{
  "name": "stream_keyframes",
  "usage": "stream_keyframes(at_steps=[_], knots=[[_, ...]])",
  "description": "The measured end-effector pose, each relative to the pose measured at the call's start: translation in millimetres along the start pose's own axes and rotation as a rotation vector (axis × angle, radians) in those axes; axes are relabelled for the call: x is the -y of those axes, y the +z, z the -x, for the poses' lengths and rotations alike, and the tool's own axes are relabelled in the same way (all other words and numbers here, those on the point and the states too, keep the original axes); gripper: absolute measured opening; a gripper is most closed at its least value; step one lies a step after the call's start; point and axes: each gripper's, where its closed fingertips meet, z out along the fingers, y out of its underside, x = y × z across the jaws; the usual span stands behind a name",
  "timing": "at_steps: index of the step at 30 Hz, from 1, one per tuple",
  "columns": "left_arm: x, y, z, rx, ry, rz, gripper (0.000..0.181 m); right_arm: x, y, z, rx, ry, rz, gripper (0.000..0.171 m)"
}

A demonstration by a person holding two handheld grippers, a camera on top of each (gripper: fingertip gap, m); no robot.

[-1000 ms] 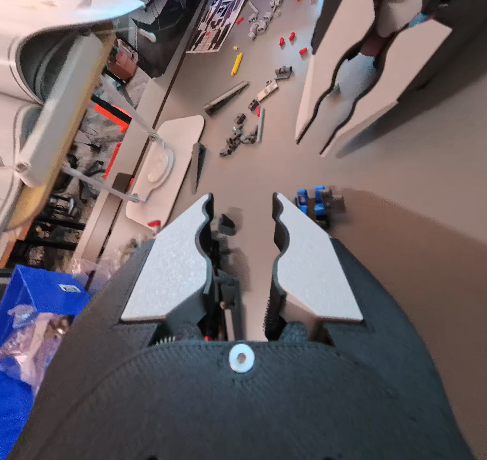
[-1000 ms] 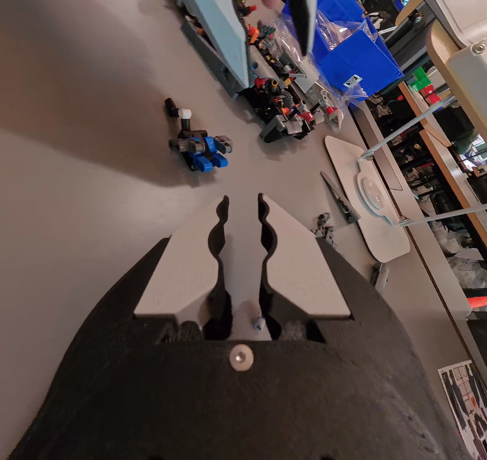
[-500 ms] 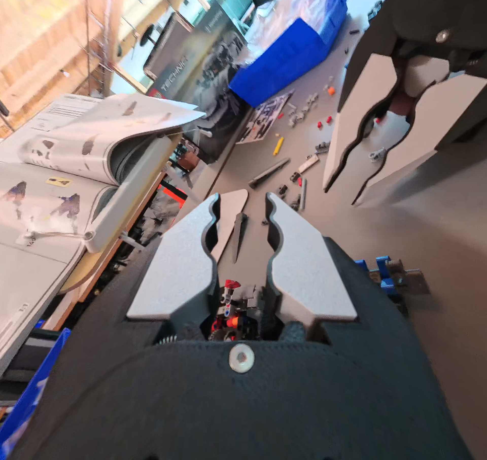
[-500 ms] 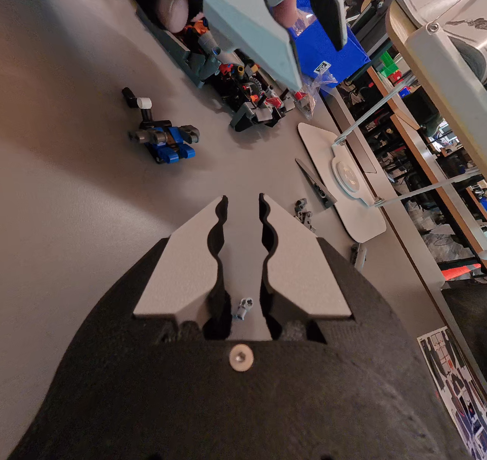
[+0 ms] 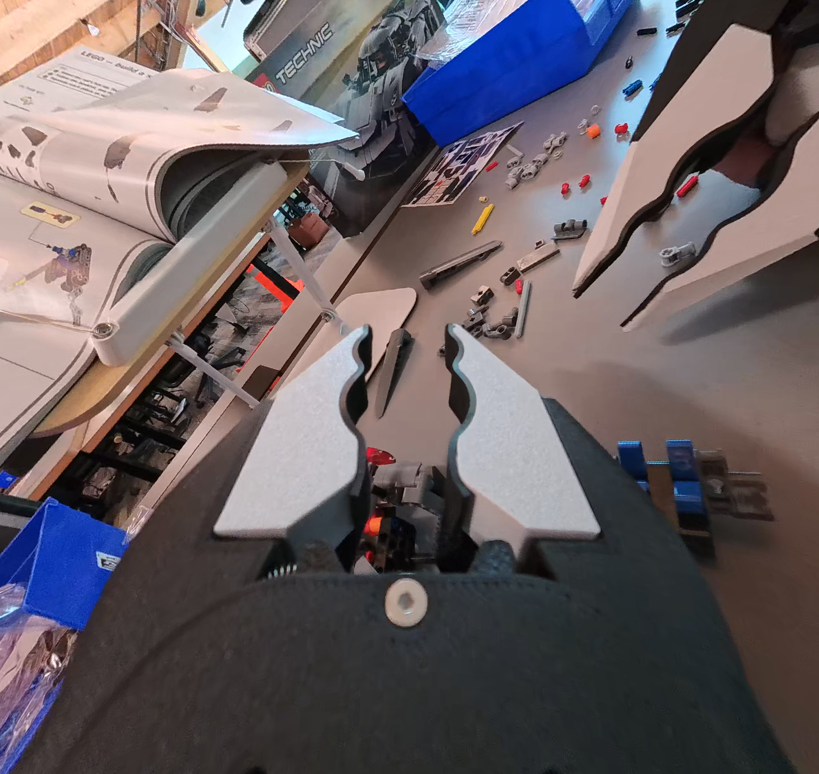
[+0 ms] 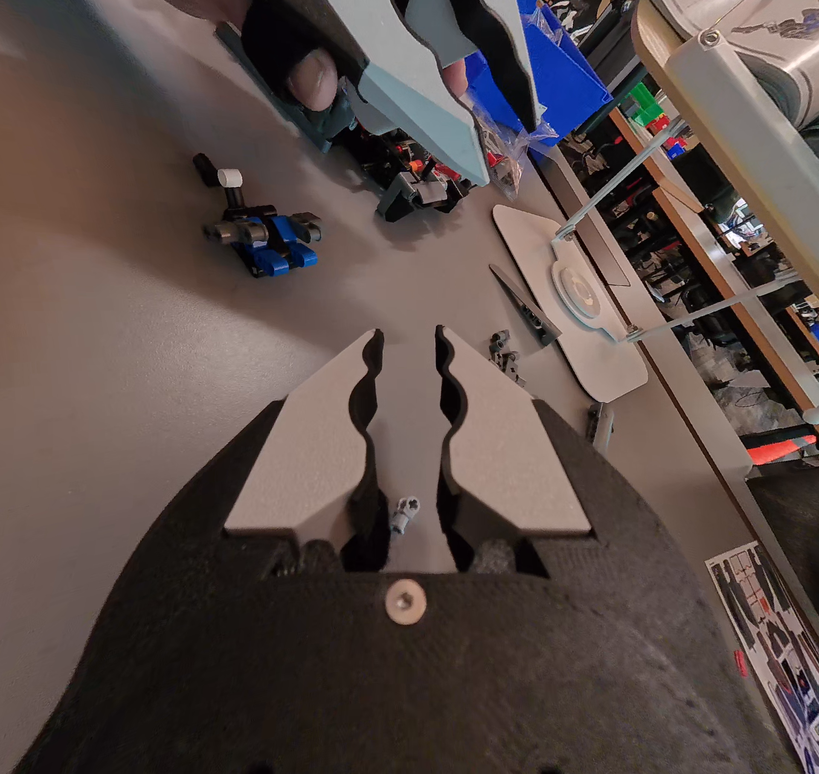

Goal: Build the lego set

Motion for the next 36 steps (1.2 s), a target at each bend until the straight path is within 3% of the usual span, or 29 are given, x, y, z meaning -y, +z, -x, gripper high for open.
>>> stream_keyframes(at_steps=[23, 29, 33, 36], knots=[[4, -2, 3, 0.013, 0.018, -0.001, 0.036, 5, -7, -4, -0.019, -0.018, -0.025, 0.012], [2, -2, 7, 0.019, 0.016, 0.002, 0.034, 10, -13, -15, -0.063, 0.004, -0.045, 0.020], [3, -5, 15, 0.047, 0.019, -0.001, 0.033, 7, -26, -33, -0.084, 0.054, 0.032, 0.021], [5, -7, 16, 0.053, 0.029, -0.007, 0.031, -17, -39, -54, -0.068, 0.139, 0.159, 0.023]])
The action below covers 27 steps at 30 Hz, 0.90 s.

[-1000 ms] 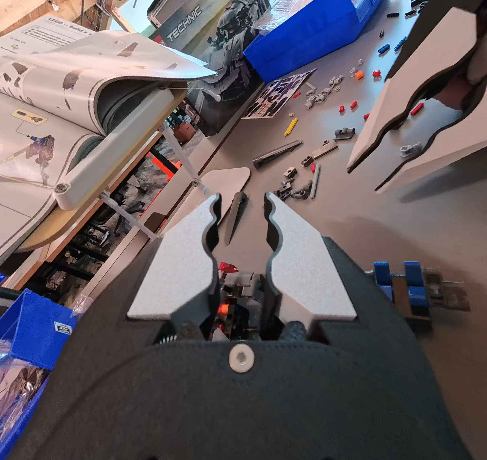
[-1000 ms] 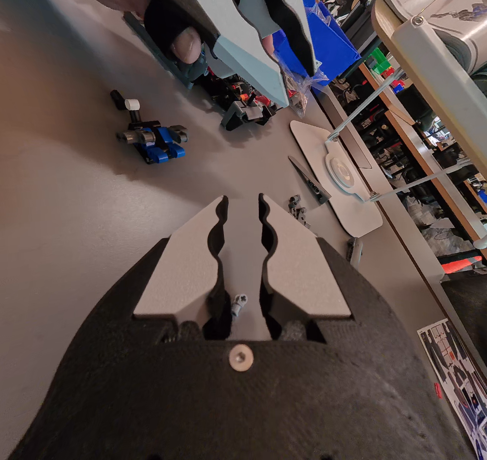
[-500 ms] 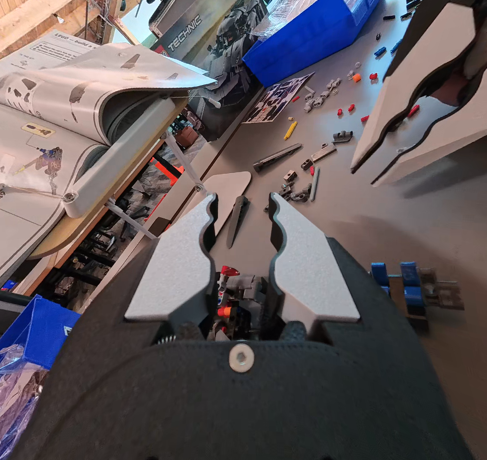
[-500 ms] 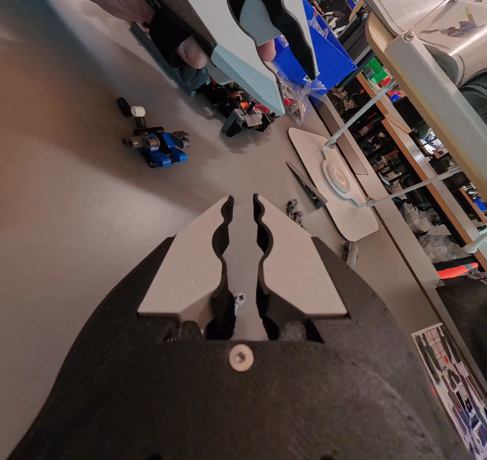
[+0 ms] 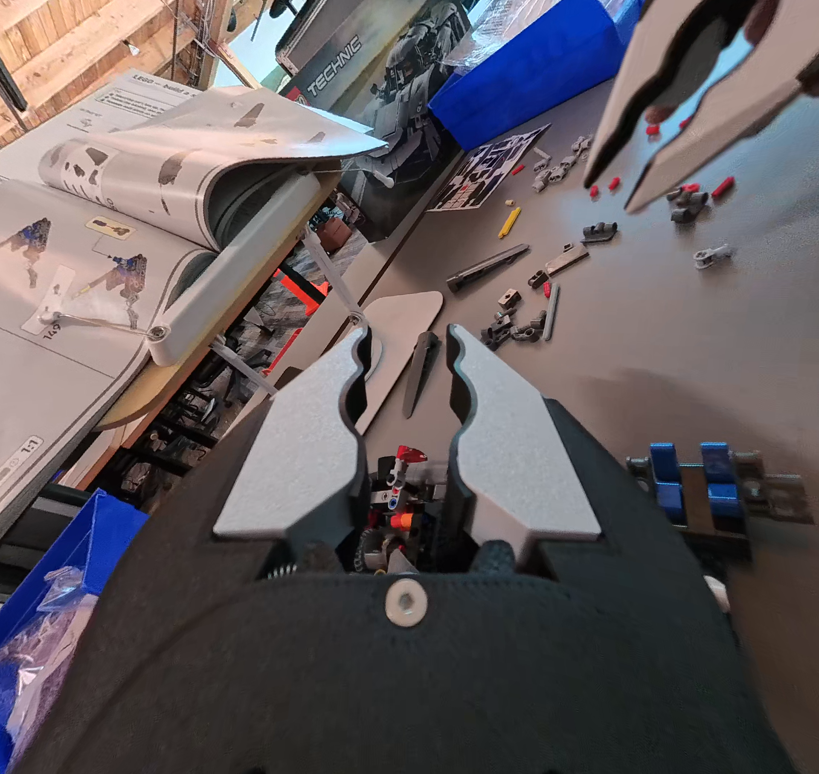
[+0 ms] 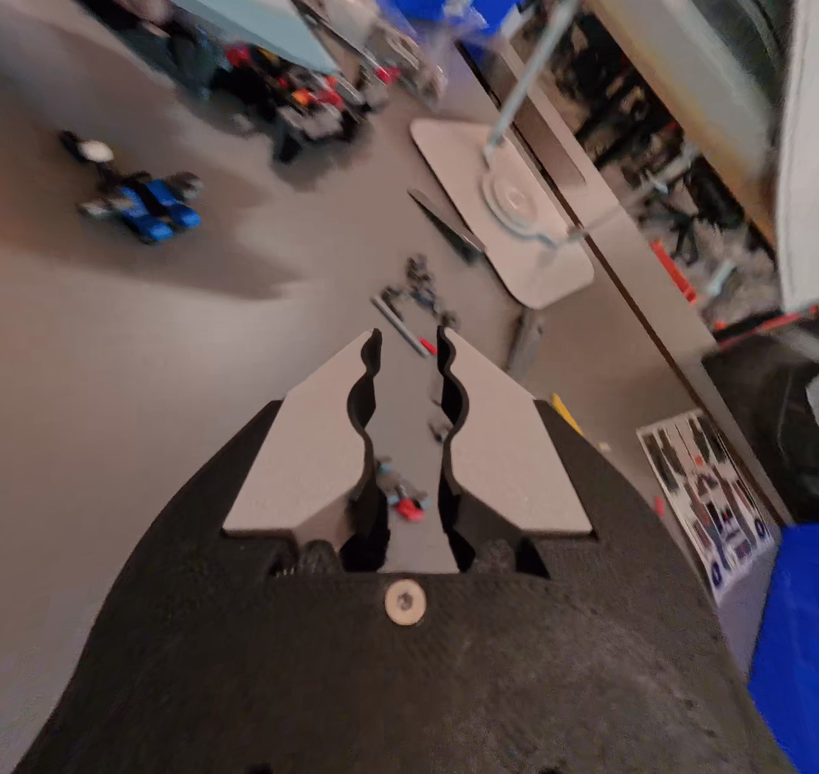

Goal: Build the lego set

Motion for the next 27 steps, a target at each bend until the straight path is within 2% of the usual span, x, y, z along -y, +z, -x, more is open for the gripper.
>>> stream_keyframes(at_steps=[7, 14, 17, 21, 24, 27], knots=[[-4, 2, -1, -0.004, 0.007, 0.013, 0.030, -47, -15, -85, -0.077, 0.190, 0.144, 0.022], [-6, 2, 3, 0.006, 0.001, 0.014, 0.028, -112, -20, -157, -0.124, 0.226, 0.392, 0.027], [-7, 3, 1, -0.001, 0.002, 0.017, 0.028, -134, -25, -184, -0.118, 0.166, 0.447, 0.018], [-7, 3, 0, 0.000, 0.010, 0.019, 0.028, -152, -18, -194, 0.037, -0.032, 0.472, 0.019], [-9, 3, 3, 0.006, 0.013, 0.020, 0.027, -171, -9, -202, 0.140, -0.180, 0.559, 0.018], [-11, 4, 4, 0.008, 0.017, 0.025, 0.027, -186, 1, -201, 0.287, -0.210, 0.593, 0.016]])
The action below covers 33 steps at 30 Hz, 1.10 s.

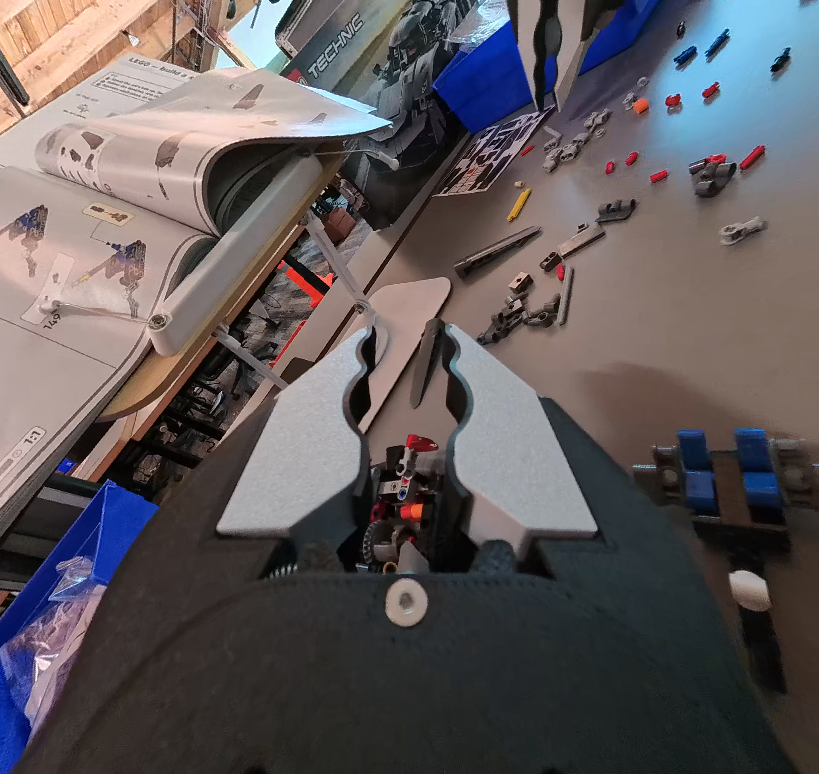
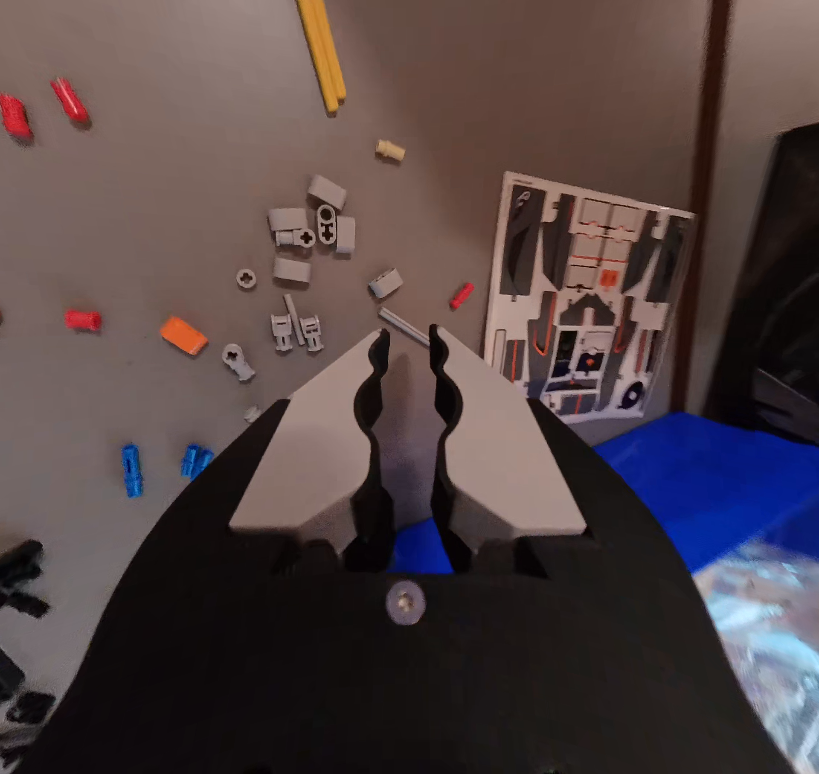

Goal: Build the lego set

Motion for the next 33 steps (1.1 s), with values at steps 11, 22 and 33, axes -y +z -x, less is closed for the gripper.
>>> stream_keyframes(at_steps=[11, 22, 33], knots=[[-1, 2, 1, 0.002, 0.020, -0.004, 0.026, -4, 27, 4, 0.198, -0.097, 0.090, 0.009], [3, 1, -2, -0.011, 0.031, -0.017, 0.026, -5, 26, 9, 0.226, -0.056, 0.132, 0.000], [4, -6, 12, -0.012, 0.036, 0.008, 0.027, 9, -14, 5, 0.042, -0.008, 0.089, 0.000]])
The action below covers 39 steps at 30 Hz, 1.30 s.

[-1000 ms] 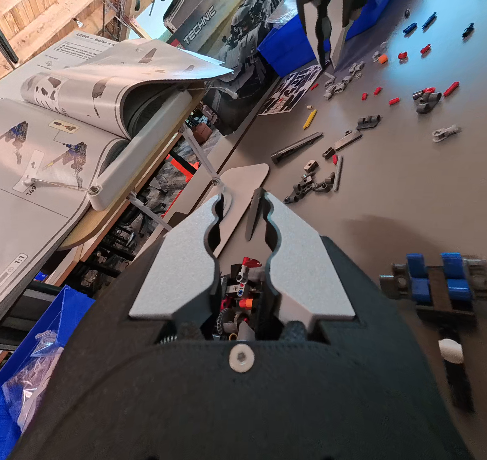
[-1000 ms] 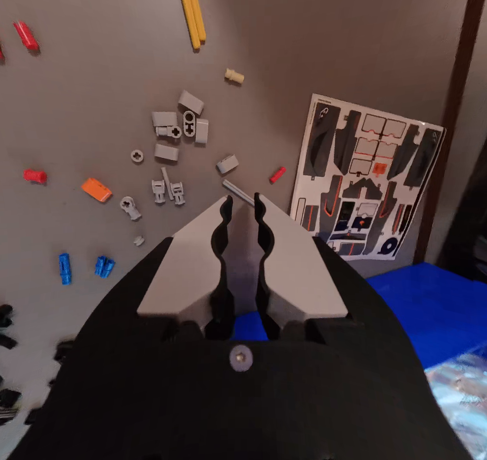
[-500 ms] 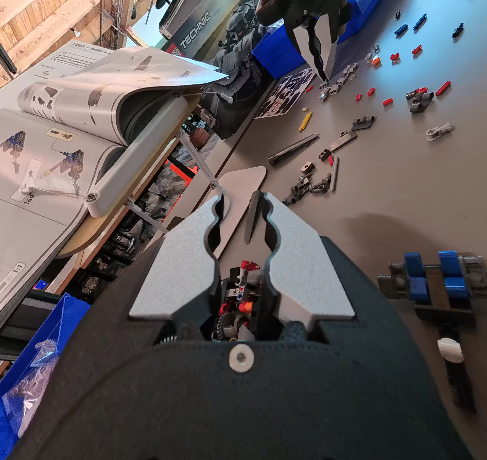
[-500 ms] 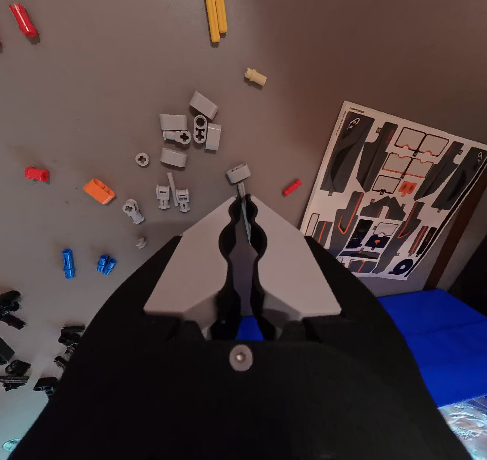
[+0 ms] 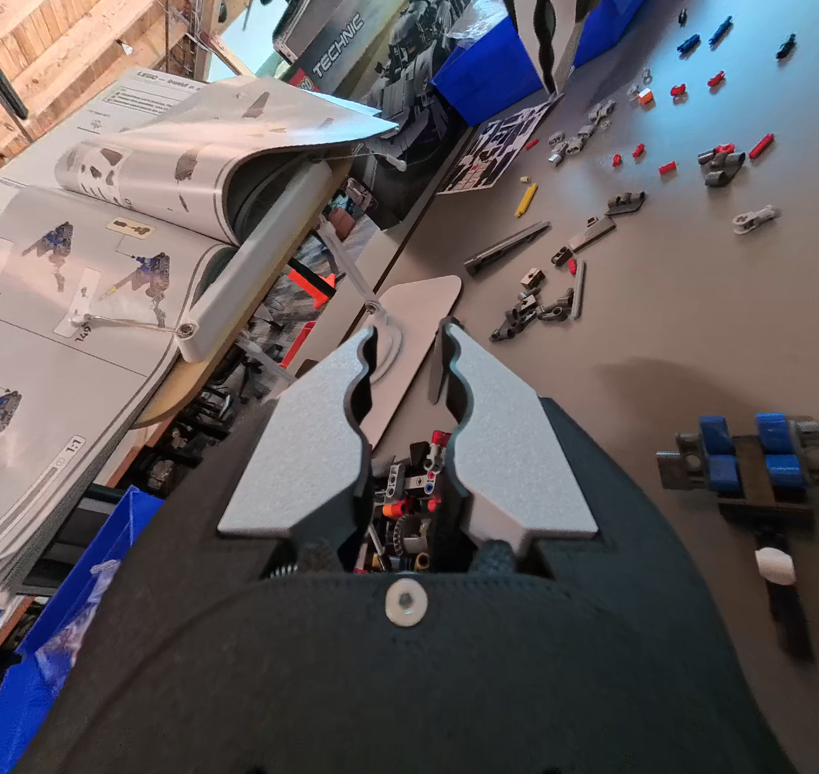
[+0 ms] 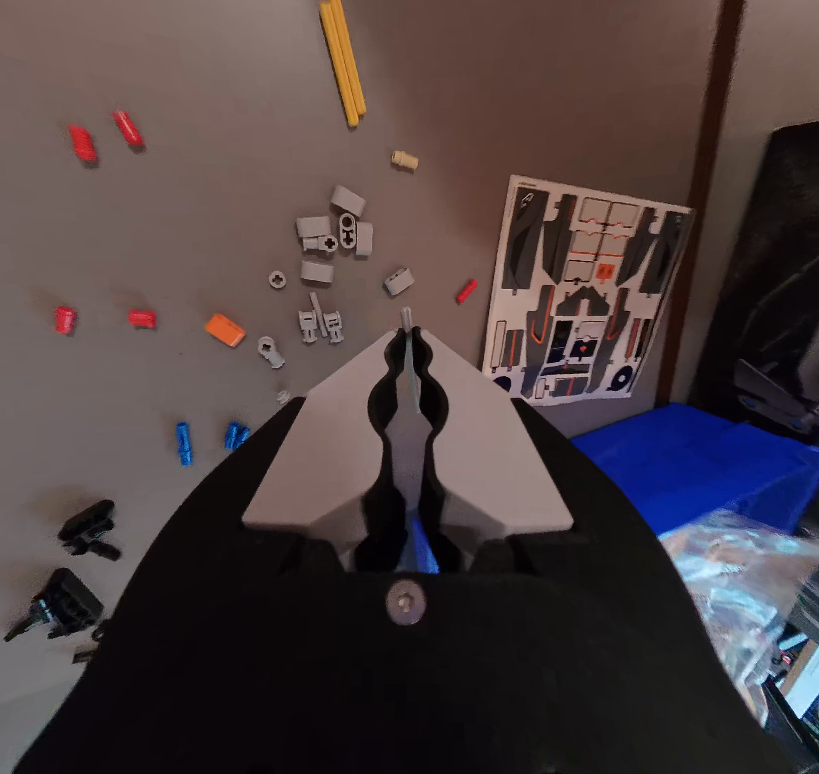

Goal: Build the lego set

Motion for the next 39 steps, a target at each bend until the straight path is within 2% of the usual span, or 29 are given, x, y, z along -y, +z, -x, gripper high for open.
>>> stream_keyframes(at_steps=[8, 14, 18, 25, 31, 39], knots=[[2, -4, -7, -0.096, -0.019, 0.022, 0.032, 53, -59, 21, -0.114, -0.012, -0.172, 0.000], [8, -9, -8, -0.121, -0.027, 0.007, 0.036, 142, -95, 71, -0.088, -0.064, -0.447, 0.000], [12, -8, -14, -0.125, -0.029, -0.008, 0.038, 208, -124, 103, -0.049, -0.079, -0.699, 0.000], [28, -12, -13, -0.129, -0.171, -0.102, 0.041, 299, -170, 151, 0.052, -0.071, -1.114, 0.000], [39, -17, -12, -0.151, -0.247, -0.154, 0.042, 333, -185, 167, 0.166, 0.022, -1.361, 0.000], [46, -15, -24, -0.195, -0.300, -0.183, 0.034, 342, -172, 182, 0.349, 0.096, -1.449, 0.000]])
